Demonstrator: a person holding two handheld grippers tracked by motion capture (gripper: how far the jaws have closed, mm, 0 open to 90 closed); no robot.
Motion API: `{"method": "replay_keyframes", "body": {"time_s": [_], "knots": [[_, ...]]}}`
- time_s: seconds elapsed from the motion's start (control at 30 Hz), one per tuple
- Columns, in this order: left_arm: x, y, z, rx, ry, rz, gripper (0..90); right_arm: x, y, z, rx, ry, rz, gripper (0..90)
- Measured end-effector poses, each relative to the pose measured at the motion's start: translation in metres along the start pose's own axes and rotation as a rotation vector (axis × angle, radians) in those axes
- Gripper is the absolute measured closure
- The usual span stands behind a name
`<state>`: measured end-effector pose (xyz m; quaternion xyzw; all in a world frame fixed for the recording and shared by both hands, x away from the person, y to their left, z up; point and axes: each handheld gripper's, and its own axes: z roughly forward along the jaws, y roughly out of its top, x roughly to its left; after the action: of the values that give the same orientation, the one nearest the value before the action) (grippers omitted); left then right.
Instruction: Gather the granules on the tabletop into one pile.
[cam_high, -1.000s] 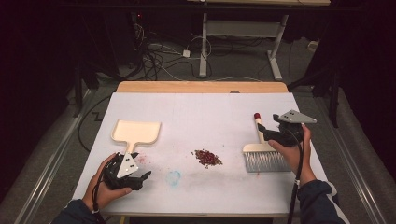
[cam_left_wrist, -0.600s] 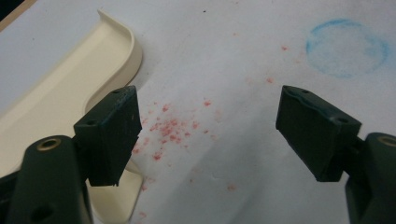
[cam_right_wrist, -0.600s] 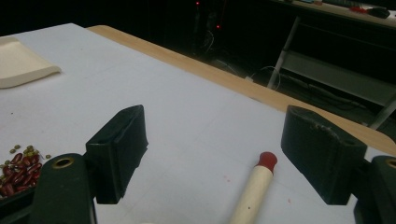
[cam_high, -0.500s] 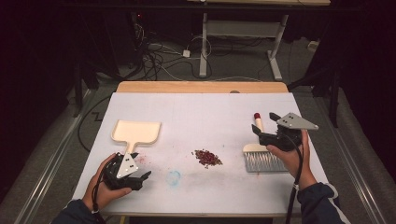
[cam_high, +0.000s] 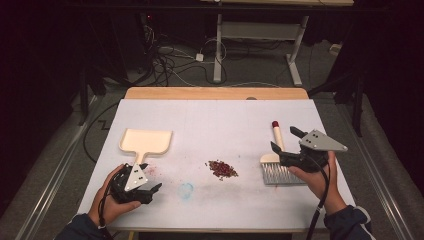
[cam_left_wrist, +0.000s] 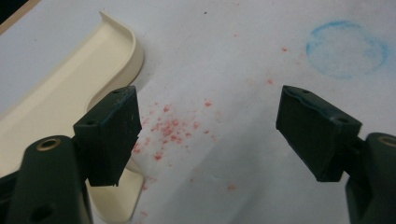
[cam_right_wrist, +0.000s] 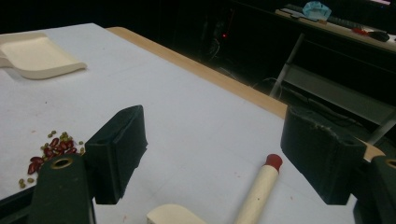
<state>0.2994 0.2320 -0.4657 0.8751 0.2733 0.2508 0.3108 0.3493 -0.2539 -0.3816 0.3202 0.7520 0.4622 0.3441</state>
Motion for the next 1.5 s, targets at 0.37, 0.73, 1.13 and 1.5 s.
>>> {"method": "replay_keyframes", "body": {"time_s": [0.37, 0.73, 1.13, 1.5], "knots": [[0.0, 0.0, 0.0, -0.002, 0.0, 0.0, 21.0, 0.008, -0.008, -0.017, 0.006, -0.007, -0.044, 23.0], [0.0, 0.0, 0.0, -0.001, 0.001, 0.004, 21.1, 0.013, -0.022, -0.026, 0.009, 0.005, -0.069, 23.0], [-0.001, 0.001, 0.001, -0.004, -0.002, 0.004, 21.0, 0.024, -0.044, -0.033, -0.005, 0.027, -0.094, 23.3], [-0.003, 0.004, 0.003, -0.001, -0.003, 0.017, 21.0, 0.034, -0.075, -0.04, 0.021, 0.015, -0.09, 22.4]]}}
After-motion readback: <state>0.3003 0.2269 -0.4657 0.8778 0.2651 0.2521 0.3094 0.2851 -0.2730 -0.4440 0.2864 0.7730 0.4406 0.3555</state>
